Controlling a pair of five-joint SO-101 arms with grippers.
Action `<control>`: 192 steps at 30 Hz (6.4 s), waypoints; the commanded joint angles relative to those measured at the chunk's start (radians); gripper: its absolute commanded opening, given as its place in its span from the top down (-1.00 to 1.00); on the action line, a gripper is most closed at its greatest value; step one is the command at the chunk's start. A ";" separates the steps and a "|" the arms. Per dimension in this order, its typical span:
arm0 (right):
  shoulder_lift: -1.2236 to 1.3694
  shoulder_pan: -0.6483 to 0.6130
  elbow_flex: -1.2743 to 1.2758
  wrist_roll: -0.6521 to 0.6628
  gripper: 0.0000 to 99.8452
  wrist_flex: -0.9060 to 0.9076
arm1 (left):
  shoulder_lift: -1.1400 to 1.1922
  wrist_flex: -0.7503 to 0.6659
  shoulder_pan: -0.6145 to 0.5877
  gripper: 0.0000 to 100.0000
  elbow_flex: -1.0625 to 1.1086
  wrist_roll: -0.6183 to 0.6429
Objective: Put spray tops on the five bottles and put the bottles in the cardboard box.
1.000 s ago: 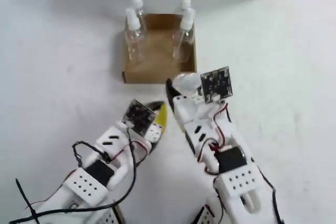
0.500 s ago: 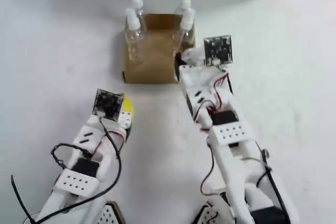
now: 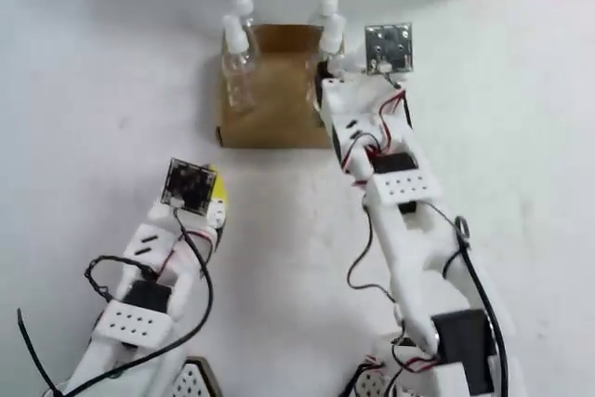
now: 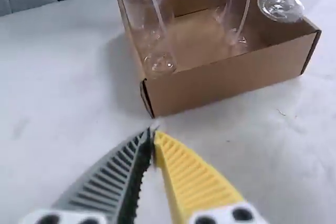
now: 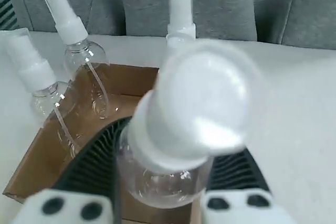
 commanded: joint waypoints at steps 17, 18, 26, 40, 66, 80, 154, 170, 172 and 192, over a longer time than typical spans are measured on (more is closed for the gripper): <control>0.180 0.019 -0.153 0.012 0.97 -0.058 | -0.001 -0.034 -0.008 0.96 -0.005 -0.009; 0.188 0.019 -0.153 0.014 0.97 -0.059 | -0.001 -0.034 -0.008 0.96 -0.005 -0.009; 0.245 0.005 -0.153 0.083 0.97 -0.059 | -0.001 -0.034 -0.008 0.96 -0.005 -0.009; 0.328 -0.001 -0.153 0.106 0.97 -0.059 | -0.001 -0.034 -0.008 0.96 -0.005 -0.009; 0.363 -0.021 -0.153 0.216 0.92 -0.058 | -0.001 -0.032 -0.008 0.96 -0.005 -0.009; 0.363 -0.028 -0.153 0.216 0.58 -0.058 | -0.001 -0.032 -0.008 0.96 -0.005 -0.009; 0.254 0.002 -0.038 0.552 0.46 -0.159 | -0.002 -0.034 -0.008 0.96 -0.005 -0.011; 0.252 0.015 -0.028 0.617 0.46 -0.160 | -0.002 -0.034 -0.008 0.96 -0.005 -0.011; 0.252 0.016 -0.028 0.652 0.46 -0.160 | -0.002 -0.034 -0.008 0.96 -0.005 -0.011; 0.176 0.012 0.037 0.683 0.20 -0.159 | -0.002 -0.034 -0.008 0.95 -0.005 -0.011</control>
